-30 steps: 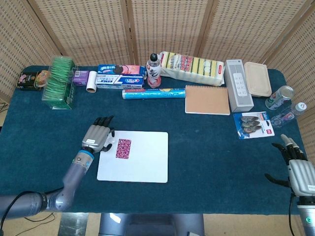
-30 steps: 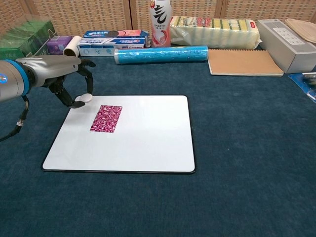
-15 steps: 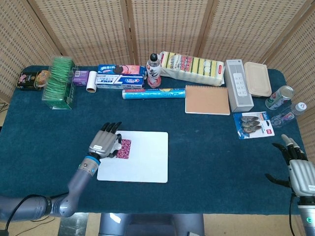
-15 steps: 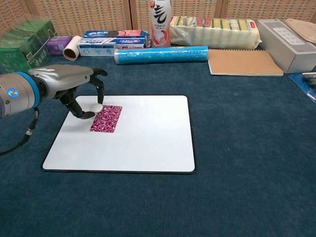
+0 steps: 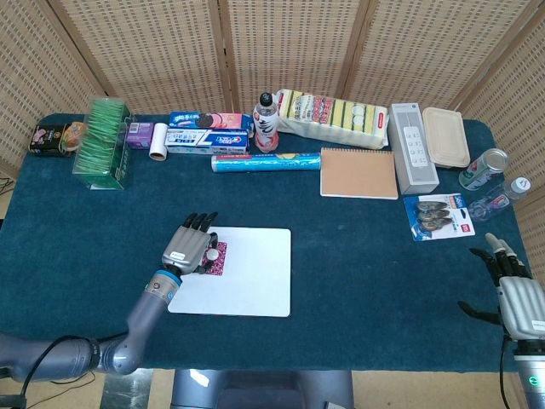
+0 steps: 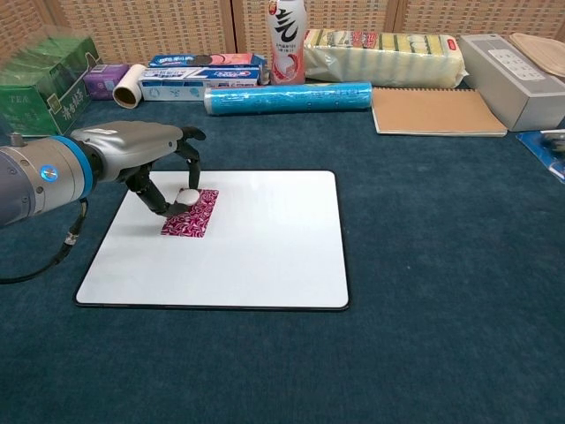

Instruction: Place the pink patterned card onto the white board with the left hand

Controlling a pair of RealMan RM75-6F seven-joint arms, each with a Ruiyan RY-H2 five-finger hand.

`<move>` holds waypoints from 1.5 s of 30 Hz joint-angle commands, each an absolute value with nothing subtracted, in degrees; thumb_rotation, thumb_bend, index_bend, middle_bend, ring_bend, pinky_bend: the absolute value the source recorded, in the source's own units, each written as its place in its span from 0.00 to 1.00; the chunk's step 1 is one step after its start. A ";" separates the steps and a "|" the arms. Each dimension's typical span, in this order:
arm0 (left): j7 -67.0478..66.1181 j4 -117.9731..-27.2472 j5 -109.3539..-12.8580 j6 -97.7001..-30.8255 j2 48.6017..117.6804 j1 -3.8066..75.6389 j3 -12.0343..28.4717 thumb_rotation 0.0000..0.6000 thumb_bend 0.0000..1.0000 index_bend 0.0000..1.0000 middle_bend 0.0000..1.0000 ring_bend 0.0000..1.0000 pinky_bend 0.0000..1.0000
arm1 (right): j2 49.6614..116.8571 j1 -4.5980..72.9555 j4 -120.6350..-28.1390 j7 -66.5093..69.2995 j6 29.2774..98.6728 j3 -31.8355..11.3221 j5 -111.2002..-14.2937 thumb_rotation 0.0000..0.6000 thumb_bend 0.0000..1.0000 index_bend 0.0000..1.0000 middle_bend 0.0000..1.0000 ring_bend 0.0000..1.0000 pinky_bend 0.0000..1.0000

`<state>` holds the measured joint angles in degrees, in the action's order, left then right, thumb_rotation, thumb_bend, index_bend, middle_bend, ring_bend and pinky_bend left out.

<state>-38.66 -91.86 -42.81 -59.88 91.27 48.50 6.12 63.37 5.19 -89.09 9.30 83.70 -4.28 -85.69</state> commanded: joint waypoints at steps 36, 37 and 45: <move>-23.36 -102.11 -60.70 -72.12 71.04 36.77 4.82 1.00 0.09 0.00 0.00 0.00 0.03 | 63.27 5.00 -89.33 9.00 84.19 -4.25 -85.97 1.00 0.04 0.17 0.03 0.05 0.16; -21.46 -102.03 -62.27 -73.31 69.68 35.17 4.01 1.00 0.09 0.00 0.00 0.00 0.03 | 63.33 5.00 -89.37 8.79 84.22 -4.21 -86.03 1.00 0.04 0.17 0.03 0.05 0.16; -4.64 -100.03 -73.66 -85.44 61.41 19.20 -4.76 1.00 0.08 0.00 0.00 0.00 0.03 | 64.41 4.59 -89.16 4.01 85.95 -4.87 -85.56 1.00 0.04 0.17 0.03 0.05 0.17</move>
